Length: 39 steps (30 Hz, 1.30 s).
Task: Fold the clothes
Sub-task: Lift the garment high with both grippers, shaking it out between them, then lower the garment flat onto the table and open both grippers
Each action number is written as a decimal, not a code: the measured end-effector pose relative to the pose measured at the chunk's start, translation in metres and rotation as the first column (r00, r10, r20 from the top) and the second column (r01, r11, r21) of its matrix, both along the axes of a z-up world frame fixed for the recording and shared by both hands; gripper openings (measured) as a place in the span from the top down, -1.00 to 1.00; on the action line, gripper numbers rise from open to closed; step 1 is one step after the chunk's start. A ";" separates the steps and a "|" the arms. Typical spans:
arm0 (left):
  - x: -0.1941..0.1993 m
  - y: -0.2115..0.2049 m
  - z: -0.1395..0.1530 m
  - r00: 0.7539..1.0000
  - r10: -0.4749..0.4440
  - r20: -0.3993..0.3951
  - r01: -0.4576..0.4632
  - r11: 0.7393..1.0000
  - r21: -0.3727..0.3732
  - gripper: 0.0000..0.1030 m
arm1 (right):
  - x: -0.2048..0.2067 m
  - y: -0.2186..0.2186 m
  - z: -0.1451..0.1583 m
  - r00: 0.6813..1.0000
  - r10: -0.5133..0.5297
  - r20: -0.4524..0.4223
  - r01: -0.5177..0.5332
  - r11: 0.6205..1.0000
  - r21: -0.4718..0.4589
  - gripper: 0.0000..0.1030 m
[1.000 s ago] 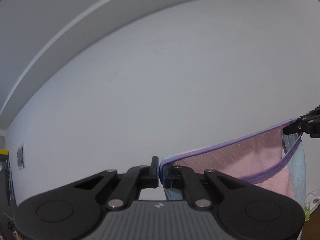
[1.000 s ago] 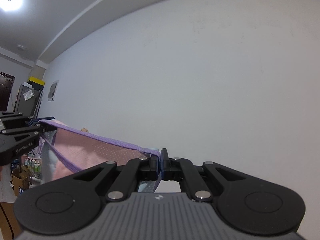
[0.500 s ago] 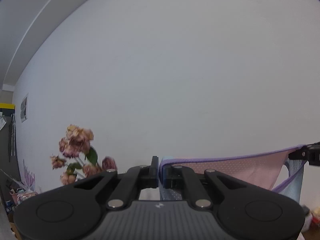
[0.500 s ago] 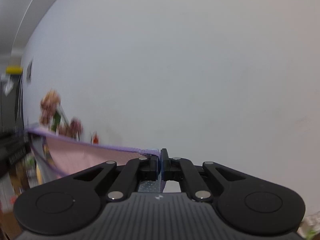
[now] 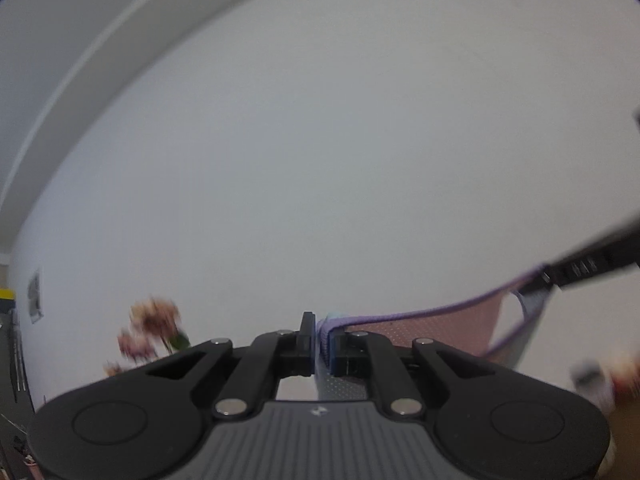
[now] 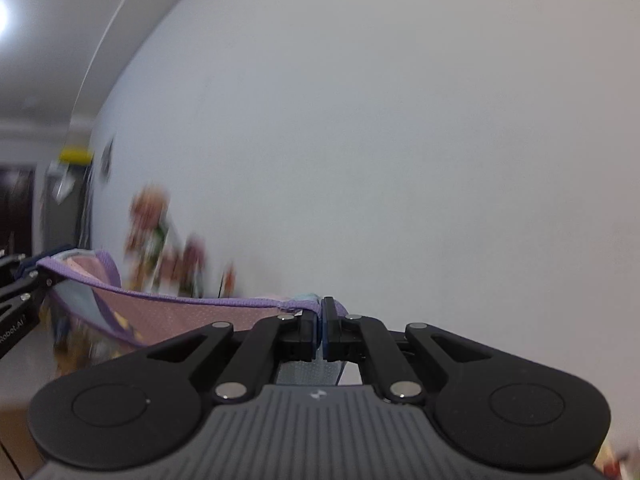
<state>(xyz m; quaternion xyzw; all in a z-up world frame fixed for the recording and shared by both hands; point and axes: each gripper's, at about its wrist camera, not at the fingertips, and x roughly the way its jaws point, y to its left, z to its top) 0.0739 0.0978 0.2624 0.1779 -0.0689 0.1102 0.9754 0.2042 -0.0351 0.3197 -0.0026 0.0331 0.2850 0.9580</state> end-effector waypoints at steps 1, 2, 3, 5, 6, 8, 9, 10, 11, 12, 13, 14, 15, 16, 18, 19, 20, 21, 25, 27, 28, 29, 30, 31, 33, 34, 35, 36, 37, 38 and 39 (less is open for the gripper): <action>-0.012 -0.007 -0.024 0.999 -0.003 -0.046 0.004 1.000 0.015 0.88 | -0.008 -0.006 -0.021 0.999 0.014 -0.033 -0.015 1.000 -0.028 0.97; -0.024 -0.014 -0.048 0.995 -0.011 -0.098 0.014 0.999 0.030 0.88 | -0.019 -0.014 -0.046 0.997 0.022 -0.075 -0.027 0.998 -0.056 0.96; -0.035 -0.021 -0.072 0.987 -0.024 -0.159 0.031 0.999 0.043 0.88 | -0.028 -0.020 -0.071 0.992 0.031 -0.120 -0.041 0.996 -0.077 0.96; -0.055 -0.034 -0.116 0.955 -0.046 -0.291 0.060 0.997 0.039 0.88 | -0.055 -0.037 -0.122 0.977 0.043 -0.208 -0.070 0.990 -0.123 0.96; -0.061 -0.036 -0.136 0.934 -0.061 -0.352 0.075 0.997 0.024 0.89 | -0.068 -0.044 -0.146 0.970 0.044 -0.239 -0.080 0.986 -0.145 0.96; -0.063 -0.031 -0.171 0.889 -0.096 -0.449 0.101 0.995 -0.013 0.89 | -0.088 -0.057 -0.164 0.961 0.044 -0.274 -0.092 0.982 -0.166 0.96; -0.065 -0.029 -0.184 0.873 -0.096 -0.478 0.102 0.995 -0.013 0.89 | -0.099 -0.063 -0.172 0.955 0.044 -0.292 -0.099 0.979 -0.176 0.96; -0.074 -0.033 -0.192 0.861 -0.095 -0.499 0.103 0.995 -0.011 0.89 | -0.109 -0.070 -0.181 0.950 0.044 -0.310 -0.106 0.977 -0.186 0.96; -0.088 -0.042 -0.198 0.851 -0.100 -0.516 0.108 0.994 -0.014 0.88 | -0.120 -0.076 -0.190 0.944 0.043 -0.327 -0.112 0.974 -0.196 0.96; -0.101 -0.051 -0.204 0.840 -0.104 -0.533 0.113 0.993 -0.016 0.86 | -0.130 -0.083 -0.199 0.938 0.042 -0.345 -0.119 0.971 -0.206 0.96; -0.121 -0.067 -0.212 0.828 -0.109 -0.550 0.120 0.993 -0.017 0.86 | -0.141 -0.089 -0.208 0.931 0.041 -0.362 -0.127 0.968 -0.215 0.94; -0.137 -0.079 -0.219 0.817 -0.114 -0.565 0.128 0.992 -0.015 0.84 | -0.151 -0.095 -0.217 0.924 0.040 -0.379 -0.134 0.965 -0.225 0.94; -0.139 -0.078 -0.222 0.809 -0.117 -0.576 0.135 0.991 -0.011 0.79 | -0.161 -0.102 -0.226 0.917 0.038 -0.396 -0.141 0.962 -0.234 0.93; -0.146 -0.083 -0.225 0.802 -0.119 -0.585 0.141 0.990 -0.007 0.76 | -0.171 -0.108 -0.234 0.910 0.036 -0.412 -0.149 0.958 -0.244 0.93; -0.155 -0.089 -0.226 0.786 -0.129 -0.604 0.161 0.987 -0.002 0.71 | -0.179 -0.110 -0.236 0.903 0.033 -0.428 -0.158 0.953 -0.260 0.92; -0.156 -0.088 -0.226 0.776 -0.138 -0.615 0.174 0.985 -0.003 0.66 | -0.181 -0.111 -0.237 0.901 0.030 -0.433 -0.160 0.950 -0.266 0.91; -0.157 -0.087 -0.225 0.765 -0.151 -0.626 0.189 0.982 -0.005 0.49 | -0.184 -0.113 -0.238 0.898 0.027 -0.438 -0.162 0.948 -0.273 0.81; -0.162 -0.089 -0.224 0.755 -0.163 -0.635 0.207 0.978 -0.006 0.22 | -0.187 -0.114 -0.238 0.896 0.024 -0.443 -0.163 0.946 -0.279 0.64; -0.180 -0.085 -0.223 0.725 -0.217 -0.653 0.290 0.957 0.005 -0.08 | -0.202 -0.124 -0.241 0.879 0.017 -0.477 -0.175 0.941 -0.290 0.27; -0.188 -0.079 -0.221 0.707 -0.250 -0.662 0.327 0.945 -0.008 -0.23 | -0.209 -0.134 -0.239 0.856 0.043 -0.515 -0.200 0.946 -0.254 0.22; -0.191 -0.074 -0.220 0.694 -0.272 -0.667 0.343 0.939 -0.026 -0.26 | -0.212 -0.140 -0.238 0.846 0.059 -0.530 -0.211 0.950 -0.231 0.12; -0.193 -0.070 -0.219 0.680 -0.295 -0.671 0.360 0.932 -0.046 -0.28 | -0.214 -0.145 -0.235 0.840 0.072 -0.537 -0.215 0.955 -0.207 0.08; -0.194 -0.065 -0.219 0.666 -0.321 -0.673 0.376 0.924 -0.069 -0.28 | -0.216 -0.150 -0.233 0.835 0.086 -0.543 -0.218 0.959 -0.183 0.03; -0.194 -0.060 -0.217 0.653 -0.347 -0.673 0.391 0.916 -0.093 -0.28 | -0.217 -0.154 -0.230 0.830 0.099 -0.549 -0.220 0.962 -0.160 0.02; -0.191 -0.054 -0.211 0.648 -0.381 -0.659 0.400 0.907 -0.131 -0.30 | -0.213 -0.156 -0.225 0.835 0.106 -0.539 -0.214 0.966 -0.142 0.02; -0.186 -0.052 -0.207 0.651 -0.389 -0.652 0.396 0.907 -0.146 -0.30 | -0.209 -0.153 -0.224 0.838 0.108 -0.535 -0.216 0.966 -0.144 0.02; -0.179 -0.051 -0.204 0.653 -0.388 -0.651 0.384 0.910 -0.157 -0.30 | -0.204 -0.151 -0.223 0.841 0.111 -0.530 -0.219 0.965 -0.146 0.02; -0.170 -0.050 -0.201 0.652 -0.385 -0.654 0.374 0.913 -0.164 -0.31 | -0.198 -0.145 -0.222 0.838 0.121 -0.532 -0.234 0.961 -0.150 0.03; -0.161 -0.051 -0.199 0.648 -0.379 -0.661 0.363 0.916 -0.170 -0.31 | -0.193 -0.140 -0.222 0.836 0.132 -0.533 -0.250 0.956 -0.154 0.06; -0.152 -0.053 -0.198 0.641 -0.373 -0.671 0.356 0.919 -0.171 -0.30 | -0.187 -0.130 -0.221 0.834 0.150 -0.530 -0.278 0.946 -0.169 0.08; -0.143 -0.056 -0.198 0.631 -0.371 -0.681 0.356 0.919 -0.171 -0.30 | -0.181 -0.120 -0.219 0.833 0.160 -0.529 -0.303 0.933 -0.195 0.08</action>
